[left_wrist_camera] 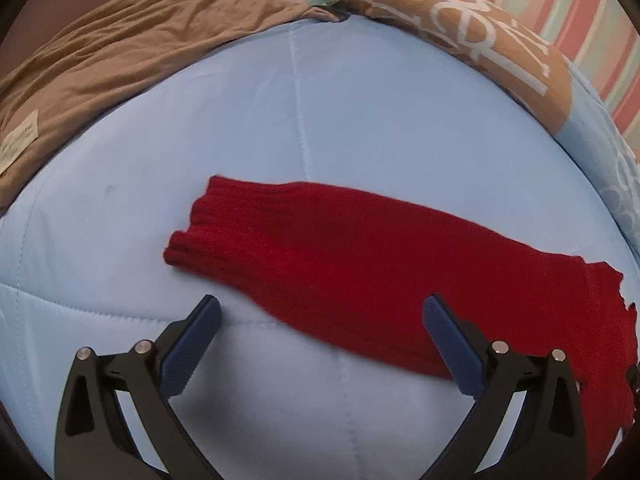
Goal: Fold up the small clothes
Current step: 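Grasp the sweater cuff with the left gripper and lift it, then fold the held sleeve across the sweater body with the left gripper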
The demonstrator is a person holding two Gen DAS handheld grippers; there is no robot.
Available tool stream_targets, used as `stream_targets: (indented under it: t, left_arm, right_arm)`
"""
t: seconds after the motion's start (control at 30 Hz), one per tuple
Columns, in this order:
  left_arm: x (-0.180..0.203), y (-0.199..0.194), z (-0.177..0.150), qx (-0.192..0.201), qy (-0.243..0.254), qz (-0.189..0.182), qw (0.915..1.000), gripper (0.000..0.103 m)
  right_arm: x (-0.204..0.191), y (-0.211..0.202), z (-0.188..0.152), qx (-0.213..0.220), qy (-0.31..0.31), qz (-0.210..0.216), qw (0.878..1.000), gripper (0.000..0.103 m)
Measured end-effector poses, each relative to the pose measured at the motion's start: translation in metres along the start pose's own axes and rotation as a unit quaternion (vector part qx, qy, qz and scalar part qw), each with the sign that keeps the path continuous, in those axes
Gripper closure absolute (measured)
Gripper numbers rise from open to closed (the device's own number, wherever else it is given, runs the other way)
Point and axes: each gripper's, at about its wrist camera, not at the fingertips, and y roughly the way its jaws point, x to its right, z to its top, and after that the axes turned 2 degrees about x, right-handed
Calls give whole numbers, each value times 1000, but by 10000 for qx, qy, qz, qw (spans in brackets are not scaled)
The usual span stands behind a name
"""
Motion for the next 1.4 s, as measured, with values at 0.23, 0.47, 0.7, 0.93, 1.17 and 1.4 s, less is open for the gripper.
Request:
stream_targets:
  t: [0.23,0.47,0.7,0.93,1.17,1.4]
  left_arm:
    - [3,6,8,13,-39,100,9999,16]
    - [17,7,17,22,162,68,9998,87]
    - [85,-32,16,406,897,-502,9939,91]
    - [222,-53,-17,255,1720,-1552,9725,91]
    - [350,-48,-58,-108,2200,-2453,9441,91]
    - [429,-38,-116,-459,2936,-2593,9189,91]
  right_arm:
    - [9,1,-4,-55,58,4,10000,4]
    - [15,-7,-6,-4,71,-58,10000,4]
    - [37,-18,-14,11,338,-170,9993,5]
    - [88,-40,-23,22,692,-435,9967,9]
    - [164,-50,-51,-62,1239,-722,9896,10]
    - [216,-50,-75,-166,1781,-769,9809,12]
